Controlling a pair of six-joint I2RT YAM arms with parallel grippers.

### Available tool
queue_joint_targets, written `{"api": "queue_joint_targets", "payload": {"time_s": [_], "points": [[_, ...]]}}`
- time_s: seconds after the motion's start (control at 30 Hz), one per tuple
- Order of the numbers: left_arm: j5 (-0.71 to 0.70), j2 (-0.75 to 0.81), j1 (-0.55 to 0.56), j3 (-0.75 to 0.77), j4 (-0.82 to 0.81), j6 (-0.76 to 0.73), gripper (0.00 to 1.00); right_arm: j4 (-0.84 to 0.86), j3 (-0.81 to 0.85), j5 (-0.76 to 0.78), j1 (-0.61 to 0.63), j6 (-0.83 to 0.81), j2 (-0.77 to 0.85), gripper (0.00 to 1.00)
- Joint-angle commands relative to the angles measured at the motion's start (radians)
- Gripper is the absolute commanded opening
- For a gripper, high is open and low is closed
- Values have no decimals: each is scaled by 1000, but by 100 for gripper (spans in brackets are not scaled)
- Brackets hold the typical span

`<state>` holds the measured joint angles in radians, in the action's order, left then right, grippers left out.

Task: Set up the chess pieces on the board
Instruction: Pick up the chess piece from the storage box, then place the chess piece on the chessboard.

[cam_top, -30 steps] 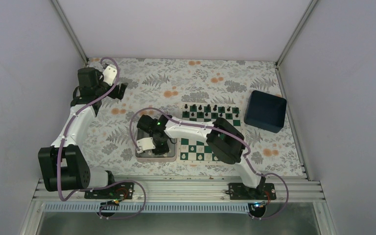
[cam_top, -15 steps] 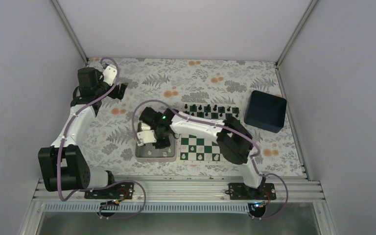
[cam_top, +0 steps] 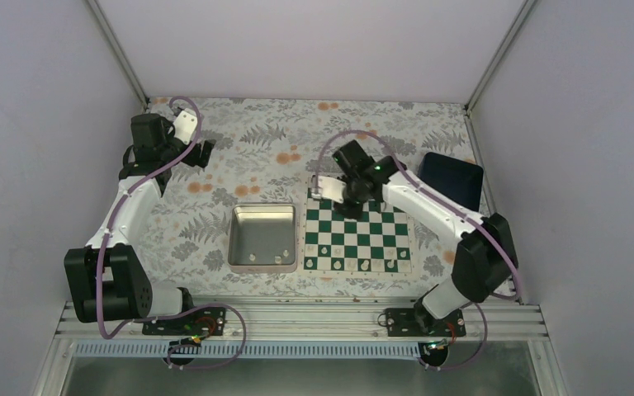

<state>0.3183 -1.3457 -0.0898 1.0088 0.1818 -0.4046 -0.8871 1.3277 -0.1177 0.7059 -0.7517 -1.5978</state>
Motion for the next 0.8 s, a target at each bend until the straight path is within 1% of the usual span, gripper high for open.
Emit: {"api": "queue_joint_targets", "payload": {"time_s": [0.0,0.13,0.27,0.53,0.77], "points": [[11,17,-5,11,-3,-2,100,-5,-188,-15,-66,-11,85,5],[16,13,-4,15,2,1,100,37,-319,-23,-77,1,106,5],[16,17,-4,11,-1,2,100,76,-386,-58,-77,9,94,6],[12,10,-3,12,3,1,100,94,-421,-95,-75,7,36,6],[11,2,-4,14,2,0,100,98,-421,-89,-72,0,-3,7]]}}
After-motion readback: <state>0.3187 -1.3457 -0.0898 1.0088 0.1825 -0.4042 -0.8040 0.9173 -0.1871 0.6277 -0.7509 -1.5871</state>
